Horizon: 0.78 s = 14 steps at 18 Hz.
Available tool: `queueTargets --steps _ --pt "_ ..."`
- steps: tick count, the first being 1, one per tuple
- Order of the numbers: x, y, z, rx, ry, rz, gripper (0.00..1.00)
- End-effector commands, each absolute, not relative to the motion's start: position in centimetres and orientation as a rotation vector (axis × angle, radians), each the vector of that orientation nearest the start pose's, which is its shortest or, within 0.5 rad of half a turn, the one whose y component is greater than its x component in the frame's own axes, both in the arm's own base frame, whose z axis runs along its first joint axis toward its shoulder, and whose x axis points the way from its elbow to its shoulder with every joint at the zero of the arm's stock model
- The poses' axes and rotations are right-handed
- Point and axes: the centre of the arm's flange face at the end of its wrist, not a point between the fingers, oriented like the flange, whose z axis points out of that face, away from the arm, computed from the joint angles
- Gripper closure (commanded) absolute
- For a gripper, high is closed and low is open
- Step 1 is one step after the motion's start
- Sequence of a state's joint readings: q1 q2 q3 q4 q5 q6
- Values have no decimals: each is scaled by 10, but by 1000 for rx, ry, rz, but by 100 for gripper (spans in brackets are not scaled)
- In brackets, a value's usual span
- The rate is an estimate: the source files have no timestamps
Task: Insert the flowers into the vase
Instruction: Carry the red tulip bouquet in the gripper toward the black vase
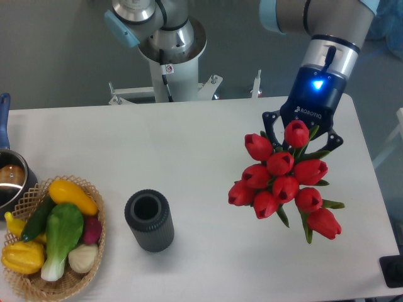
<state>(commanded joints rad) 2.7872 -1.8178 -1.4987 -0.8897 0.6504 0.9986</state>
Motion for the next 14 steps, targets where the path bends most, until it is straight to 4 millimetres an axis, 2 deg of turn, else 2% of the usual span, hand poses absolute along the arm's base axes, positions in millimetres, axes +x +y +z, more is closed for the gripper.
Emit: queueTargets --steps 6,14 --pt "-491 408 496 -2131 46 16 89" --pt "-483 417 493 -2101 71 -12 89"
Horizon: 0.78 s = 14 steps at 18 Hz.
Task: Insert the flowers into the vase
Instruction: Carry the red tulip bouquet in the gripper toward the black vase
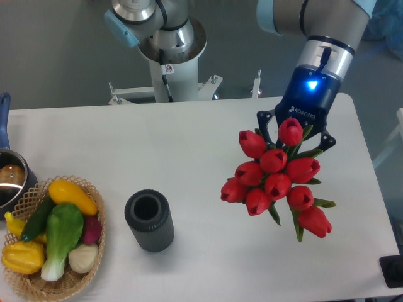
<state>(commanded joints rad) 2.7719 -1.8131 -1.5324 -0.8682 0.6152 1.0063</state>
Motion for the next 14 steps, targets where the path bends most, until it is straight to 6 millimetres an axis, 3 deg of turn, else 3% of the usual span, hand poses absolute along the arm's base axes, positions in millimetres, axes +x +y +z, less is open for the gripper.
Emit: queueTargets --steps 6,14 --pt "-478 432 486 -1991 112 -125 89" --pt "-447 479 469 -1807 199 -353 89"
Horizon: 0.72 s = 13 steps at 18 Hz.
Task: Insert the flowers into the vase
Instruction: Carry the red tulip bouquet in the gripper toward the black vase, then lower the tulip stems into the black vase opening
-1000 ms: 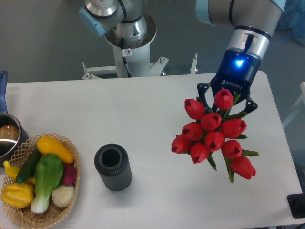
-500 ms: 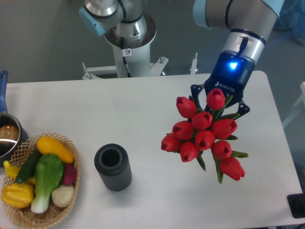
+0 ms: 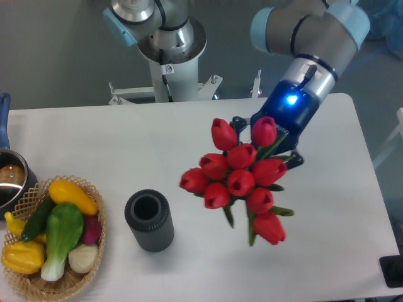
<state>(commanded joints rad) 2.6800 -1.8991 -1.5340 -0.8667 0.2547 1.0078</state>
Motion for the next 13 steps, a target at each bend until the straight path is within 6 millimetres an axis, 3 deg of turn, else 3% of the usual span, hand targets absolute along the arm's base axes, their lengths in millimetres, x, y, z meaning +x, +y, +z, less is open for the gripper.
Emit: queueTargets --steps 5,9,13 --pt "-425 500 464 -1773 252 -404 89" --pt "-414 500 472 -1652 298 -450 89" --pt "-402 506 459 -1576 363 -456 89"
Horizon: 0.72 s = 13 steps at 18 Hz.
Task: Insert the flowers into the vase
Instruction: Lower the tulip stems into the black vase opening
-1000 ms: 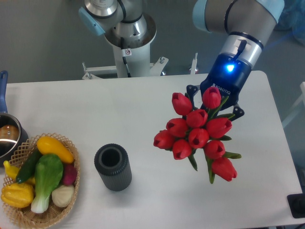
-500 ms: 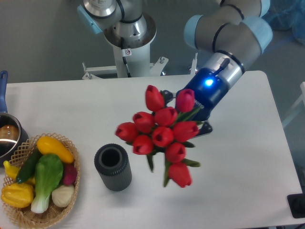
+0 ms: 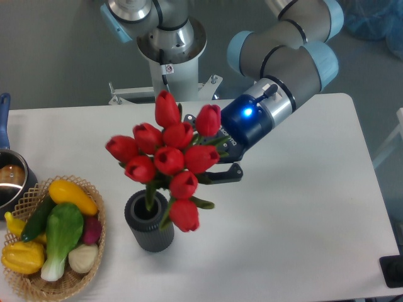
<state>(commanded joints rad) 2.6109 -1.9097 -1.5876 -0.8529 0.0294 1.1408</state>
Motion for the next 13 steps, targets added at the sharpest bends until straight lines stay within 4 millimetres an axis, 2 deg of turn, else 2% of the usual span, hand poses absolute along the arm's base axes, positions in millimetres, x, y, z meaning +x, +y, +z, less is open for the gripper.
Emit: queueTargets --steps 2,4,13 --pt "-390 513 445 -1553 402 -455 89" --pt "-384 510 431 -1555 393 -469 89" --pt "-371 504 404 -1551 385 -485 89"
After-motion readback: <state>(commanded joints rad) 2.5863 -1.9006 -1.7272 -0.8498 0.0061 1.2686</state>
